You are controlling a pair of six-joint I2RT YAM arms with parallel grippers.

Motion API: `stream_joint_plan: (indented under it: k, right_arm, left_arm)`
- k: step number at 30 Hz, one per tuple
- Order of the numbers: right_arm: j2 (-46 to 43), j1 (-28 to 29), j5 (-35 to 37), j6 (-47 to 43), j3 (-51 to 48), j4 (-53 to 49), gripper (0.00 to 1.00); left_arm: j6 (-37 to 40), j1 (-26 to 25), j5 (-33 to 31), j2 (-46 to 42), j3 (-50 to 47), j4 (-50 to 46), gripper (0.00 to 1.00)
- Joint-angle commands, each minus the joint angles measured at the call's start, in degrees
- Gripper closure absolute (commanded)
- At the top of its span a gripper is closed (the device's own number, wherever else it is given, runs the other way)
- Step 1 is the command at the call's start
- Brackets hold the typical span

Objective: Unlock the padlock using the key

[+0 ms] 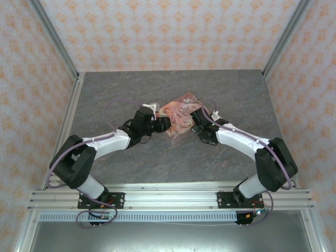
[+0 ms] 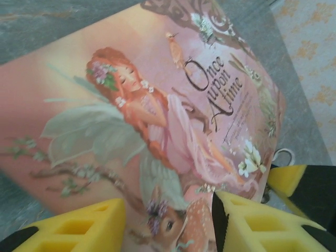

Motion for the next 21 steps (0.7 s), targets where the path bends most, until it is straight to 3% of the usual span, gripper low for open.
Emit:
stream_joint_plan:
  k: [1, 5, 11, 16, 21]
  right_arm:
    - [-5.5, -0.4, 0.8, -4.5, -0.1, -6.1, 1.00]
    - [-9.3, -0.3, -4.7, -9.9, -0.3, -10.5, 1.00]
    - [-12.8, 0.8, -20.2, -19.2, -1.0, -11.0, 1.00]
    - [-12.0, 8.9, -20.3, -20.7, -0.4, -12.0, 1.00]
    - [-7.2, 17.9, -20.0, -15.6, -1.2, -3.5, 1.00]
  left_arm:
    - [3.5, 0.7, -2.3, -4.2, 0.8, -8.9, 0.44]
    - [7.8, 0.7, -4.7, -9.1, 3.4, -15.3, 0.42]
    - [12.5, 0.7, -13.2, -16.0, 5.9, -27.3, 0.41]
    - [13.4, 1.1, -21.1, -21.9, 4.2, -35.6, 0.39]
    - [10.5, 2.3, -25.5, -29.1, -0.2, -40.5, 0.33]
